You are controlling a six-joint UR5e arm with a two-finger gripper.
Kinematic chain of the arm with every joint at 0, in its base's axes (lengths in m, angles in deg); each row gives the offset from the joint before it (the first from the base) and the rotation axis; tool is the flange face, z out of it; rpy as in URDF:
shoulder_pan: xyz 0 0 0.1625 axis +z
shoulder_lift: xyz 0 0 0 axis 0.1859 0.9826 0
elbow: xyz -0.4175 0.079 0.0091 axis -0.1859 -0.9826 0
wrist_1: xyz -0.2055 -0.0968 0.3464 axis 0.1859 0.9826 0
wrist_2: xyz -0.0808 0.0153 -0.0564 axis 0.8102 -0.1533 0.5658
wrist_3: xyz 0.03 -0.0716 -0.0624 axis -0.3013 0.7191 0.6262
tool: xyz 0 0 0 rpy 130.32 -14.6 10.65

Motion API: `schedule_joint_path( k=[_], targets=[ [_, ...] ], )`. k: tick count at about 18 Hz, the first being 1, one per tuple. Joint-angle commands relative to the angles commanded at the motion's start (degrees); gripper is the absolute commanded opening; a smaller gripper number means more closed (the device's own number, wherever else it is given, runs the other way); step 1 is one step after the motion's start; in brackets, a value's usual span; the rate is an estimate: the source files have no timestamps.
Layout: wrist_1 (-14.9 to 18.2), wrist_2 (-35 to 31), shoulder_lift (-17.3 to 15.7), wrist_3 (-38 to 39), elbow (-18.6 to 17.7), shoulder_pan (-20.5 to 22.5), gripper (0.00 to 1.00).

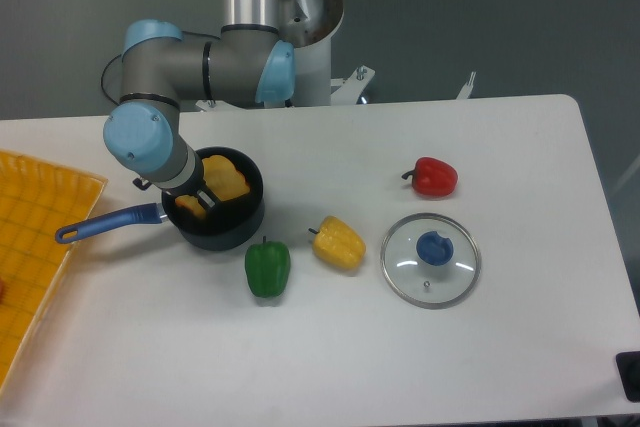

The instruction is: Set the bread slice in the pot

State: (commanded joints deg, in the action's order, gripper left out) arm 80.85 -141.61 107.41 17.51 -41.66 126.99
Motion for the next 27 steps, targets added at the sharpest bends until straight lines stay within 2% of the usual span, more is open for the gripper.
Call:
schedule_joint_path(
  k=[1,3,11,14,21,23,24,27],
  targets=[
    [0.0,-0.3,0.2,0.0,-0.1,-0.2,0.12],
    [0.0,-0.8,0.3,0.0,-0.1,-0.4,0.19],
    [0.0,-0.8,0.4,0.0,0.0,-0.4,0.2],
    [-0.1,-0.8,0.7,0.0,0.2,-0.6,0.38],
    [-0.1,-0.8,0.5,0.0,0.3,-0.5,0.44],
    [0.0,-0.8,0.4,0.0,0.4,-0.6,0.49],
    [0.0,-0.8,0.3,-0.1,0.5,-0.5,0.57],
    [0.0,-0.8,0.3,0.0,0.7,-0.5,0.59]
  ],
)
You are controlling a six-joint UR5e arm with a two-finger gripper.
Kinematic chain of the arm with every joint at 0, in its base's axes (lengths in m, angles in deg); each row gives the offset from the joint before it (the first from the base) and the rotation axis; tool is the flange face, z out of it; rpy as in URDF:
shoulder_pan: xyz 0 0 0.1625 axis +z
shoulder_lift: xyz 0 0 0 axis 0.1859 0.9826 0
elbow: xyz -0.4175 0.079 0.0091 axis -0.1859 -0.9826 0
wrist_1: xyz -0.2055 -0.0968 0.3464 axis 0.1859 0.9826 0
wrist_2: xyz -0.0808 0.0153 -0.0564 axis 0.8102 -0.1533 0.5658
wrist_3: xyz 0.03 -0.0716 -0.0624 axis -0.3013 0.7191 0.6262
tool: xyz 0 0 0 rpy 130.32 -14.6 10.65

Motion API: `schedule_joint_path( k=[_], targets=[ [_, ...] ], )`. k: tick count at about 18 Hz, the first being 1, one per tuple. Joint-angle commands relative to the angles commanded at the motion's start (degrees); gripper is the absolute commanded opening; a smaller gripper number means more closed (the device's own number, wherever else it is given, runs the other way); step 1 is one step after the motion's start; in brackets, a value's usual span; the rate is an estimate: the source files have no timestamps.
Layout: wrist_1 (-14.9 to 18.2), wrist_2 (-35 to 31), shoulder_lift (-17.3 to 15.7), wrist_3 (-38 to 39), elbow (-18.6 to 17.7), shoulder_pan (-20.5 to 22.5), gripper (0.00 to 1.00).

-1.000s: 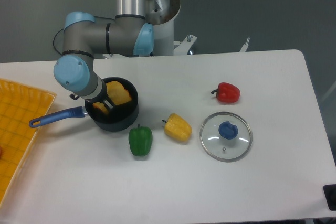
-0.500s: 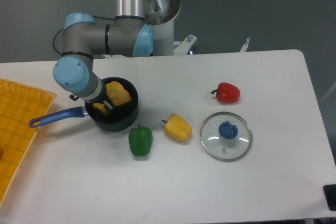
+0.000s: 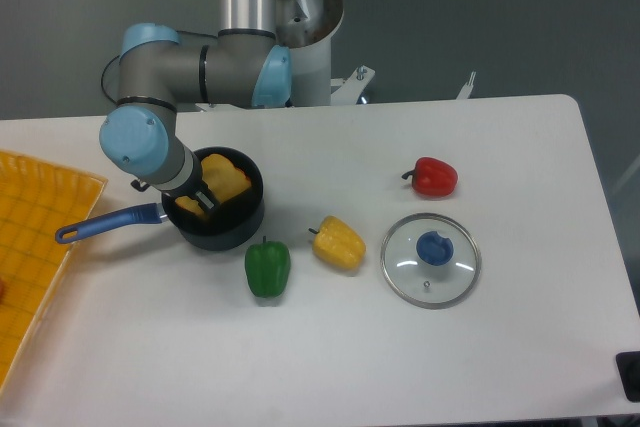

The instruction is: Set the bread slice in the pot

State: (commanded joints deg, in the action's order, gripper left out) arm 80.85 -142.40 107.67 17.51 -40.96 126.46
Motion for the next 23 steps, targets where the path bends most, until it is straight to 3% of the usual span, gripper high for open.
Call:
schedule_joint_path(
  k=[3,10,13,16,17,19,23],
  targets=[
    [0.0,0.1,-0.1,0.0,0.2,0.1,0.67],
    [0.0,0.1,-0.2,0.0,0.7,0.3,0.68],
    [0.0,0.4,-0.4,0.0,1.1,0.4,0.76],
    [0.4,0.2,-0.4,0.2,2.0,0.4,0.77],
    [0.4,0.0,-0.4,0.3,2.0,0.4,0.8],
    [0.7,-0.1,-0.4,0.4,2.3,0.4,0.99],
    [0.9,0.4,-1.4,0.0,4.6,1.5,1.0]
  ],
)
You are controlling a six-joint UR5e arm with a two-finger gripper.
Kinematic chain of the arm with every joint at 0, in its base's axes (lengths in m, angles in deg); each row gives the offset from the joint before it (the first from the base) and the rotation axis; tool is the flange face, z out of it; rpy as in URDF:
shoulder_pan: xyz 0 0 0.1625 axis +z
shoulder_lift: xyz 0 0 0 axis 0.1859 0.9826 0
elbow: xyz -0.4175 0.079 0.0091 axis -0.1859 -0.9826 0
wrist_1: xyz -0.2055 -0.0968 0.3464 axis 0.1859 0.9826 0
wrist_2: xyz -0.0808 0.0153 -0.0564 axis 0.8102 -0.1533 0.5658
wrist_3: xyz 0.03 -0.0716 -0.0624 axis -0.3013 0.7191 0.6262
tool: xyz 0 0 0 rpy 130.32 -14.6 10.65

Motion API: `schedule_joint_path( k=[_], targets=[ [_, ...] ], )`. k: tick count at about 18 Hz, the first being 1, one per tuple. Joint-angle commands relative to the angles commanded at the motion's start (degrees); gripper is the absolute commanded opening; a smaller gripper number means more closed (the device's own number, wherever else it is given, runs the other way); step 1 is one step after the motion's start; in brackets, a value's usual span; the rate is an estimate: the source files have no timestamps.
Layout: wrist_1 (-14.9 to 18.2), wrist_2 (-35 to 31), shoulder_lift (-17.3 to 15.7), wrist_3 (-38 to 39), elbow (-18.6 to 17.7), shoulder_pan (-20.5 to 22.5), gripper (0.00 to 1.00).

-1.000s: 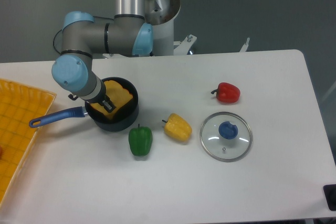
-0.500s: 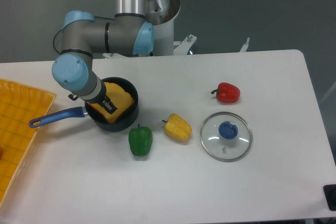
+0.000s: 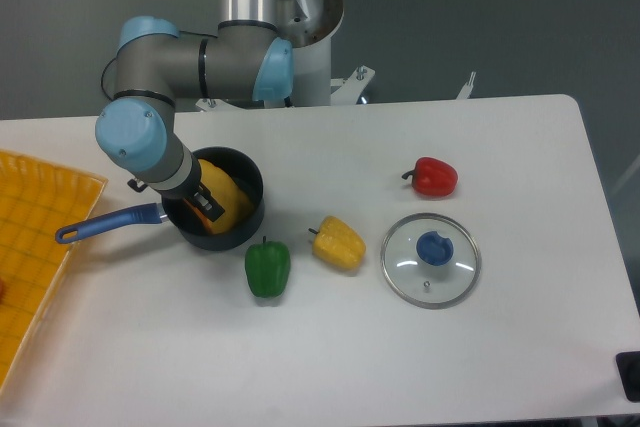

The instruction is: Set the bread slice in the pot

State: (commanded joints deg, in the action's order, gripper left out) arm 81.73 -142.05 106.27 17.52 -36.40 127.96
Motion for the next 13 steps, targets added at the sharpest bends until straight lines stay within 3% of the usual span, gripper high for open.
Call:
schedule_joint_path(
  k=[5,13],
  targets=[
    [-0.2,0.3,-1.3,-0.1,3.4,2.1,1.0],
    [2.1,2.5,-6.9,-0.3,3.9,6.6,1.0]
  ],
)
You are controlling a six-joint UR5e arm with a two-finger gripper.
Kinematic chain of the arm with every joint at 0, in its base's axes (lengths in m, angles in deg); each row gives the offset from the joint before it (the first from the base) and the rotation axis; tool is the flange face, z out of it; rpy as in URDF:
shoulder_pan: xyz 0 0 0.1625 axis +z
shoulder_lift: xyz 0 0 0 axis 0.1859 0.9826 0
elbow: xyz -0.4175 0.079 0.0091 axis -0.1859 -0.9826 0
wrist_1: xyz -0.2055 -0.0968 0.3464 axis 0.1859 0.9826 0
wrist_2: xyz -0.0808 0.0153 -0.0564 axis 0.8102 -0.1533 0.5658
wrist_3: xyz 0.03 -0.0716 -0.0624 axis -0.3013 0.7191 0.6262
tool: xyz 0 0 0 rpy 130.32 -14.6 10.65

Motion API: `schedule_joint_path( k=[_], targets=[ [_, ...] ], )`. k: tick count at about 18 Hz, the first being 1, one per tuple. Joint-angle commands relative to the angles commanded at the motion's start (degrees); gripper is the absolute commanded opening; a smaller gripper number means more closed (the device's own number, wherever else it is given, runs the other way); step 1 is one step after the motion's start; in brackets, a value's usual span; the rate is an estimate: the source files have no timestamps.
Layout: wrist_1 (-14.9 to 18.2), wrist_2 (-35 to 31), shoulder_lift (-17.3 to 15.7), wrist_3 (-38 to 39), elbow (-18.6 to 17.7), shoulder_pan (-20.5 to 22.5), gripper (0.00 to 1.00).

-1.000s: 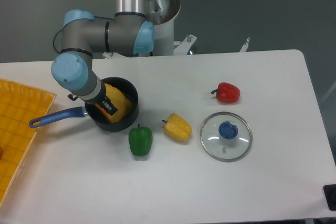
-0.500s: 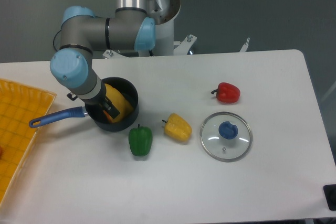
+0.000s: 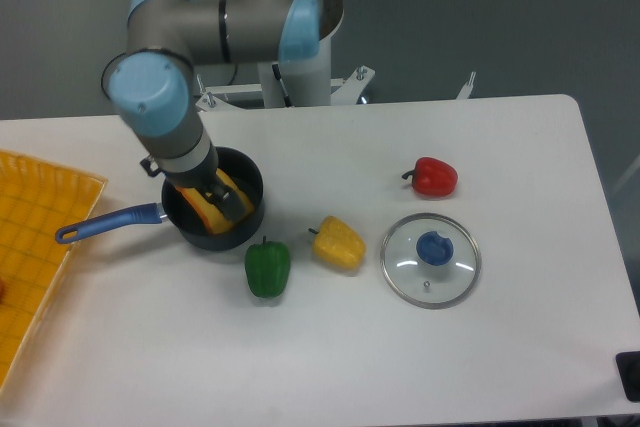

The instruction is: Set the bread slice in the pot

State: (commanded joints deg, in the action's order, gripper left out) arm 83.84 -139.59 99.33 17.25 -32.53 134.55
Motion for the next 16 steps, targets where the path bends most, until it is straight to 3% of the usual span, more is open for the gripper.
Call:
schedule_joint_path(
  k=[6,11,16],
  targets=[
    [0.1,1.3,-0.5,-1.9,1.0,1.5,1.0],
    [0.9,2.6,-0.5,-1.9,-4.5,0.1,1.0],
    [1.1,3.4,-0.3,-2.0,-4.8,-1.0,1.0]
  ],
)
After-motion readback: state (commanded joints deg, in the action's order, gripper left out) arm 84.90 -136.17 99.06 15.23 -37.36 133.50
